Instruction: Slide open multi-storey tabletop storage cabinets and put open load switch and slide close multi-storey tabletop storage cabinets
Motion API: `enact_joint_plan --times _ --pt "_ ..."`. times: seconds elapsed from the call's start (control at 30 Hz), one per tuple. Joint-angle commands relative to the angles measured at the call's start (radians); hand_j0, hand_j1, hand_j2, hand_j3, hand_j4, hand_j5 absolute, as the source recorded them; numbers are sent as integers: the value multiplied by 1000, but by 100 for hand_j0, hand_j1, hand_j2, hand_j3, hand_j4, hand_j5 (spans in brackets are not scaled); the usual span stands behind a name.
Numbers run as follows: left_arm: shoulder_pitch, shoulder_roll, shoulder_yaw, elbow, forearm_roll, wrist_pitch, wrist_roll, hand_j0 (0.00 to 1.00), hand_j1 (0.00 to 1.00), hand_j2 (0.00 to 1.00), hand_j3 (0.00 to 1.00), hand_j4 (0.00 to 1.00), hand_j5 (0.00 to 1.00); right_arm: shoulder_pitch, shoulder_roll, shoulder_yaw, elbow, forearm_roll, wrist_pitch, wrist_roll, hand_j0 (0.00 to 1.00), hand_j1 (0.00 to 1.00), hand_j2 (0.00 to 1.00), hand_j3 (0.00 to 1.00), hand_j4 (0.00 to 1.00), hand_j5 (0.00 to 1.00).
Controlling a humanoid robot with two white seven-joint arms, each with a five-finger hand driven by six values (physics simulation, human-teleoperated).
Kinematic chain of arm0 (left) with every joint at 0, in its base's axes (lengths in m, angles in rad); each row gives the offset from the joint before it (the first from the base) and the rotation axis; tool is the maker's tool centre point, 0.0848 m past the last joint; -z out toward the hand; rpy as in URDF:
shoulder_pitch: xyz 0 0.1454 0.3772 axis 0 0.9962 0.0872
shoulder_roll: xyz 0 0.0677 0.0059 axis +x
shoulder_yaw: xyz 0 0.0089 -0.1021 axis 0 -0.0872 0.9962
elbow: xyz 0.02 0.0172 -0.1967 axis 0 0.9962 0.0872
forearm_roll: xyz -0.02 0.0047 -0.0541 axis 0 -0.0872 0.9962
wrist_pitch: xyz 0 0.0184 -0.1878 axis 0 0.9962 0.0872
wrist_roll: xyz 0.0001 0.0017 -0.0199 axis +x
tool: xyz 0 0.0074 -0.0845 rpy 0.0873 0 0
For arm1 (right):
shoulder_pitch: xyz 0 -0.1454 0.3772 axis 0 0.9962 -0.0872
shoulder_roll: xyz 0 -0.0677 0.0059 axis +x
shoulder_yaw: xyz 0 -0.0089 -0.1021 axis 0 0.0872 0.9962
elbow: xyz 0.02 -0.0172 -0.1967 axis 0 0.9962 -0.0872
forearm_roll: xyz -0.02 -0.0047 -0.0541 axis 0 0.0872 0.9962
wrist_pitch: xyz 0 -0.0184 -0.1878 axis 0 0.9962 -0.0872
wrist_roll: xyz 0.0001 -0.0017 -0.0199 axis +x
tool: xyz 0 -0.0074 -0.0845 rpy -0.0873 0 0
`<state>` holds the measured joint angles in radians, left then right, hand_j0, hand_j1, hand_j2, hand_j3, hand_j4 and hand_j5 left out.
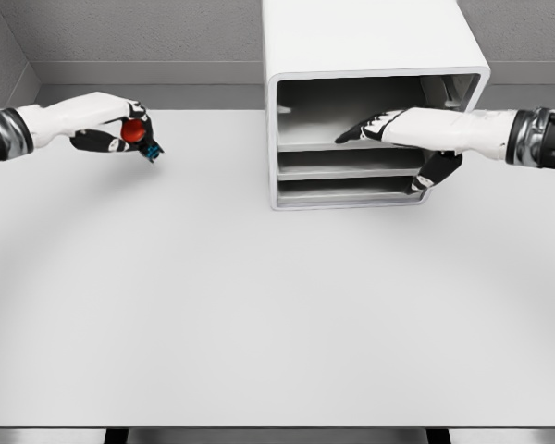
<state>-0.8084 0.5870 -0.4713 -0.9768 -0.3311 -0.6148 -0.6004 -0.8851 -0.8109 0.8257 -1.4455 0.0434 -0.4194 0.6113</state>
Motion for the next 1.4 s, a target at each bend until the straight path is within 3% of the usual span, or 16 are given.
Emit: enact_joint_plan --times 0.0,0.4,0.7,1.37 --pt "2 47 2 -80 58 4 1 39 39 39 39 39 39 2 -1 1 7 9 8 0 100 100 100 100 100 100" --pt "86 208 3 -335 222 4 1 40 40 40 40 40 40 2 13 15 19 62 19 0 100 100 100 100 100 100" --pt "138 220 10 -456 259 4 1 40 40 40 40 40 40 -2 1 13 -36 64 -16 0 100 100 100 100 100 100" --pt "173 206 5 -572 282 4 1 39 39 39 39 39 39 38 -91 9 -137 61 -87 0 100 100 100 100 100 100"
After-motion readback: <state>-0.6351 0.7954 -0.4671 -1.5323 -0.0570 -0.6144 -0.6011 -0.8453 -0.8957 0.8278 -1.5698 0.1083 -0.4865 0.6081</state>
